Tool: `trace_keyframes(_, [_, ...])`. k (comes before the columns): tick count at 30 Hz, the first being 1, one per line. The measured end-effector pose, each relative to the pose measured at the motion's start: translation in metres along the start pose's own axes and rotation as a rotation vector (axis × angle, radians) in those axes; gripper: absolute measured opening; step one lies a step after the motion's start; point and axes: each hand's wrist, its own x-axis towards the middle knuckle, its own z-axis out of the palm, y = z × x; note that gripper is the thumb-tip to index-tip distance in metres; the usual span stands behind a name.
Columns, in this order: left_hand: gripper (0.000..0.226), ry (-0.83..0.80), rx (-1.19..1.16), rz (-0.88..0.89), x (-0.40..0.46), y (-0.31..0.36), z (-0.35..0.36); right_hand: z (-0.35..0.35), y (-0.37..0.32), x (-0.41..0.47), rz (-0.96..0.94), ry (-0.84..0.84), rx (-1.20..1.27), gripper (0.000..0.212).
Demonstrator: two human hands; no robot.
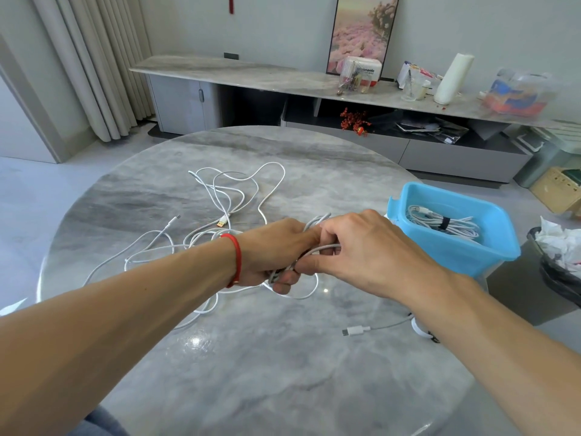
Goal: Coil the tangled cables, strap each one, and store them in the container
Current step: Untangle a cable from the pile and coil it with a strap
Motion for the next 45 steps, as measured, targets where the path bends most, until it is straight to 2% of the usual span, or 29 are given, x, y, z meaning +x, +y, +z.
trace_keyframes(3, [0.049, 0.004, 0.106, -0.015, 0.001, 0.000, -0.004, -0.001, 0.012, 0.002, -0.005, -0.041, 0.068, 0.036])
trace_keyframes(5, [0.051, -0.004, 0.177, -0.013, 0.000, -0.002, -0.008, -0.008, 0.027, 0.000, 0.017, -0.049, 0.090, 0.030])
trace_keyframes(9, [0.075, -0.079, 0.165, -0.004, -0.003, -0.007, -0.017, -0.022, 0.054, -0.007, 0.070, 0.014, 0.104, 0.025])
trace_keyframes(10, [0.075, -0.109, 0.154, -0.006, -0.003, -0.007, -0.018, -0.021, 0.057, -0.008, 0.075, 0.040, 0.092, 0.025])
trace_keyframes(11, [0.066, -0.138, 0.169, 0.000, -0.003, -0.007, -0.018, -0.019, 0.057, -0.008, 0.075, 0.066, 0.074, 0.024])
trace_keyframes(13, [0.031, -0.186, 0.233, 0.020, -0.004, -0.006, -0.015, -0.015, 0.057, -0.006, 0.062, 0.109, 0.031, 0.022])
trace_keyframes(17, [0.025, -0.187, 0.262, 0.003, -0.004, -0.009, -0.015, -0.015, 0.057, -0.003, 0.060, 0.138, 0.151, 0.017])
trace_keyframes(21, [0.027, -0.136, 0.339, 0.008, -0.004, -0.010, -0.016, -0.009, 0.057, -0.003, 0.071, 0.098, 0.249, 0.017])
trace_keyframes(30, [0.024, -0.104, 0.010, -0.044, -0.005, -0.009, -0.009, -0.003, 0.046, -0.001, 0.210, 0.075, 0.695, 0.010])
trace_keyframes(33, [0.031, -0.128, -0.024, -0.052, -0.006, -0.011, -0.004, 0.001, 0.043, -0.002, 0.215, 0.085, 0.761, 0.011])
trace_keyframes(35, [0.035, -0.086, -0.031, -0.037, -0.005, -0.013, -0.001, 0.002, 0.041, -0.003, 0.218, 0.082, 0.798, 0.012])
trace_keyframes(39, [0.024, -0.008, -0.001, 0.027, -0.002, -0.012, 0.002, 0.002, 0.038, -0.002, 0.251, 0.054, 0.924, 0.016])
trace_keyframes(42, [0.025, -0.051, -0.019, 0.054, -0.002, -0.010, 0.002, 0.003, 0.034, -0.002, 0.255, 0.067, 0.977, 0.016])
trace_keyframes(45, [0.032, -0.132, -0.099, 0.047, -0.003, -0.010, -0.001, 0.004, 0.035, -0.002, 0.250, 0.086, 0.918, 0.018])
